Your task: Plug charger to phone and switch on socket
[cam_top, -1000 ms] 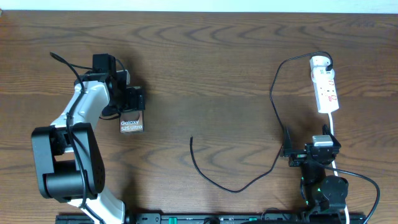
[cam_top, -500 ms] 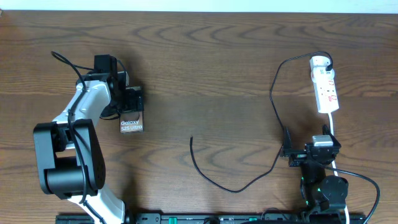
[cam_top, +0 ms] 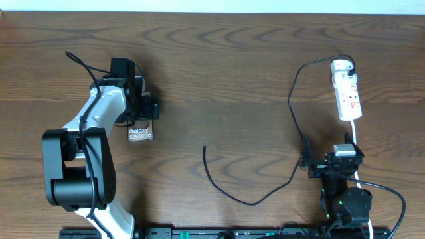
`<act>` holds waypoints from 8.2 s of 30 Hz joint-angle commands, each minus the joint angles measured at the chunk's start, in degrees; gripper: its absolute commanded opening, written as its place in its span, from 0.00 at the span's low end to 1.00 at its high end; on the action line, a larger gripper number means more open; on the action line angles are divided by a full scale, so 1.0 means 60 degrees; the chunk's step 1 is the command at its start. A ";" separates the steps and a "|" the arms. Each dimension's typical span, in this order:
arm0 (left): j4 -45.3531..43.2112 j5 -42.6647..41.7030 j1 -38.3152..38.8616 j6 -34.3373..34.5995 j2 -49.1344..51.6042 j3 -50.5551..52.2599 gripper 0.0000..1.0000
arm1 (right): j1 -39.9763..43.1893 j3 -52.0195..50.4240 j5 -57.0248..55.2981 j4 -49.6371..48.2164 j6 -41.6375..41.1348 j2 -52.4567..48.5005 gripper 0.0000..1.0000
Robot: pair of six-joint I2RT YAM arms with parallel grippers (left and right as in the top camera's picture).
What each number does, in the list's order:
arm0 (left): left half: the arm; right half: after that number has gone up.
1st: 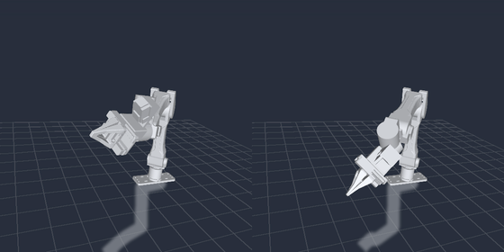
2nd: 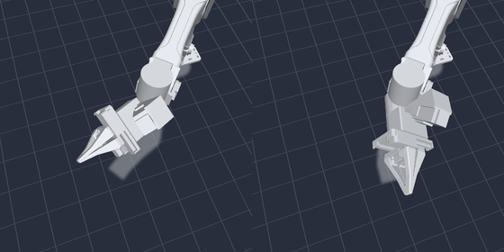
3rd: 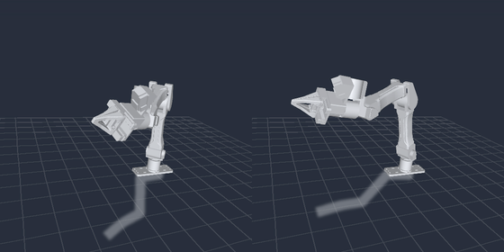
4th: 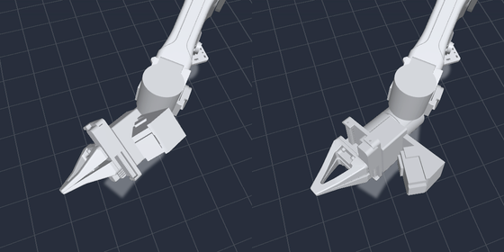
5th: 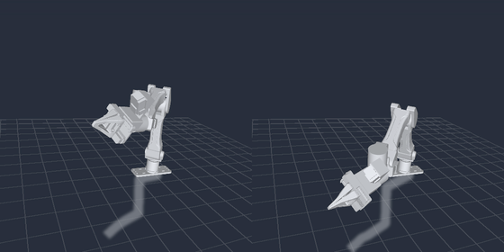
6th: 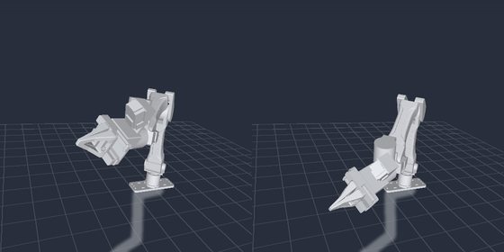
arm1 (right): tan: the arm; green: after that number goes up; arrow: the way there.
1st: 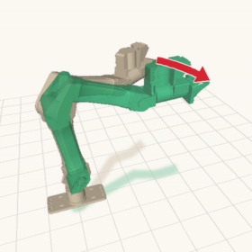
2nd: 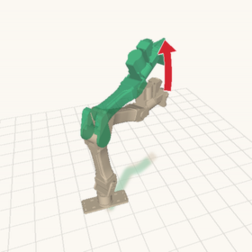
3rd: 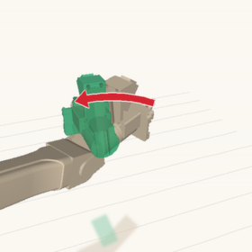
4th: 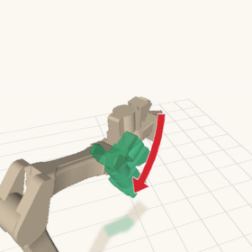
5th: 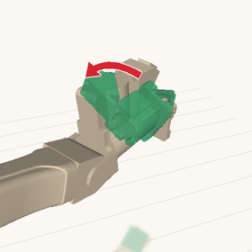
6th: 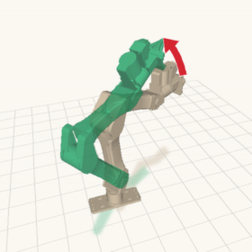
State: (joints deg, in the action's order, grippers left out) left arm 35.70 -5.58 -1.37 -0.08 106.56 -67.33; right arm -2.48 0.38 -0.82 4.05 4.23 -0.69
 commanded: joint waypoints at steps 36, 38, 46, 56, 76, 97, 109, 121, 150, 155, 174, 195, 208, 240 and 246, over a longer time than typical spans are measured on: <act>-0.0277 0.0262 -0.0051 -0.0055 0.0157 0.0131 0.90 | 0.0076 -0.0011 0.0058 0.0044 0.0095 0.0051 0.99; -0.0295 0.0262 -0.0051 -0.0055 0.0157 0.0171 0.90 | 0.0076 -0.0011 0.0058 0.0044 0.0095 0.0051 0.99; -0.0470 0.0259 -0.0051 -0.0051 0.0157 0.0488 0.90 | 0.0076 -0.0011 0.0055 0.0044 0.0095 0.0051 0.99; -0.0510 0.0255 -0.0051 -0.0022 0.0168 0.0605 0.90 | 0.0076 -0.0011 0.0055 0.0044 0.0095 0.0051 0.99; -0.0645 0.0251 -0.0051 -0.0018 0.0510 0.0721 0.90 | 0.0076 -0.0011 0.0058 0.0044 0.0095 0.0051 0.99; -0.0648 -0.0426 -0.0044 -0.0517 0.0510 0.0721 0.86 | 0.0076 -0.0011 0.0058 0.0044 0.0095 0.0051 0.99; -0.0616 -0.0426 -0.0044 -0.0514 0.0510 0.0721 0.85 | 0.0076 -0.0011 0.0055 0.0044 0.0095 0.0051 0.99; -0.0616 -0.0430 -0.0044 -0.0517 0.0510 0.0721 0.74 | 0.0076 -0.0011 0.0055 0.0044 0.0095 0.0051 0.99; -0.0616 -0.0426 -0.0044 -0.0517 0.0510 0.0721 0.54 | 0.0076 -0.0011 0.0058 0.0044 0.0095 0.0051 0.99; -0.0616 -0.0430 -0.0044 -0.0517 0.0510 0.0721 0.49 | 0.0076 -0.0011 0.0058 0.0044 0.0095 0.0051 0.99; -0.0616 -0.0430 -0.0044 -0.0517 0.0510 0.0721 0.10 | 0.0076 -0.0011 0.0058 0.0044 0.0095 0.0051 0.99; -0.0623 -0.0426 -0.0044 -0.0481 0.0510 0.0721 0.07 | 0.0076 -0.0011 0.0055 0.0044 0.0095 0.0051 0.99; -0.0648 -0.0426 -0.0044 -0.0481 0.0510 0.0721 0.07 | 0.0076 -0.0011 0.0058 0.0044 0.0095 0.0051 0.99; -0.0692 -0.0433 -0.0044 -0.0474 0.0506 0.0630 0.07 | 0.0076 -0.0011 0.0058 0.0044 0.0095 0.0051 0.99; -0.0688 -0.0437 -0.0044 -0.0444 0.0499 0.0492 0.07 | 0.0076 -0.0011 0.0058 0.0044 0.0095 0.0051 0.99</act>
State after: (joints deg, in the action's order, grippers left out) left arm 31.70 -4.58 -1.72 -3.01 107.26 -63.68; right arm -2.48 0.38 -0.82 4.05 4.21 -0.69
